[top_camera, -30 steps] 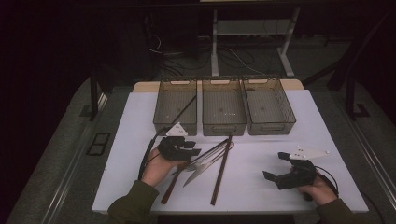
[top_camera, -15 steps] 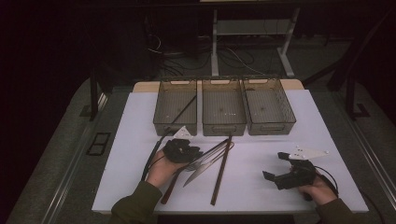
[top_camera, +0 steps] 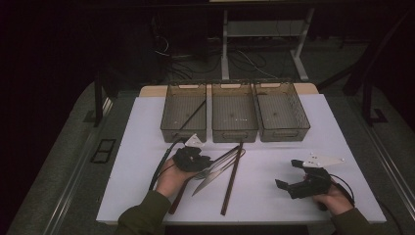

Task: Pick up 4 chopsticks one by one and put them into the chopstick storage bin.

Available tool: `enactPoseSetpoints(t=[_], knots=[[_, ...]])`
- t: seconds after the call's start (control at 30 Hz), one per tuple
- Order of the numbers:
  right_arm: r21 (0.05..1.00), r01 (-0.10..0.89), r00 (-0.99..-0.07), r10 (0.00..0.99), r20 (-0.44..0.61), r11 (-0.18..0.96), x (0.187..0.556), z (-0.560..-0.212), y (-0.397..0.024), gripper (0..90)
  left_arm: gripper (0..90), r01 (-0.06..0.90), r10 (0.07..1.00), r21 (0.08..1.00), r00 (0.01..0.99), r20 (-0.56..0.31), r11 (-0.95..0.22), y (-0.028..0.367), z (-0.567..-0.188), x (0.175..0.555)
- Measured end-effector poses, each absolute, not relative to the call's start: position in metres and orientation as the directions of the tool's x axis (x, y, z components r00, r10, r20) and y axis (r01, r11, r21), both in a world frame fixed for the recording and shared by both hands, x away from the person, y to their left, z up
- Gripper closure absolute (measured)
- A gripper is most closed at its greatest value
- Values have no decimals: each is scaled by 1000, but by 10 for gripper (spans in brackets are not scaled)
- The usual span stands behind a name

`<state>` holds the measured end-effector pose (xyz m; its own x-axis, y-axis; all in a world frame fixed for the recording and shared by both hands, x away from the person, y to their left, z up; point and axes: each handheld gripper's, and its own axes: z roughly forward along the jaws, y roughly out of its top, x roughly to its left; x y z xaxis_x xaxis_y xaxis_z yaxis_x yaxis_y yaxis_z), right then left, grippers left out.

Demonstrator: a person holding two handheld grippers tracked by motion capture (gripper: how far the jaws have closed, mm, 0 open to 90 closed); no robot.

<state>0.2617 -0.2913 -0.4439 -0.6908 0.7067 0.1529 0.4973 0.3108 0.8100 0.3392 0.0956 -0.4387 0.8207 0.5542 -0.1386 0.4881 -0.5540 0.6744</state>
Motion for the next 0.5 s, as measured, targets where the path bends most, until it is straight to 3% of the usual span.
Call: enactPoseSetpoints(t=[0.5], knots=[[811,496,-691,707,152,310,262,-444,-292,4,832,503,561,659,815,-146,-559,94,-442,340]])
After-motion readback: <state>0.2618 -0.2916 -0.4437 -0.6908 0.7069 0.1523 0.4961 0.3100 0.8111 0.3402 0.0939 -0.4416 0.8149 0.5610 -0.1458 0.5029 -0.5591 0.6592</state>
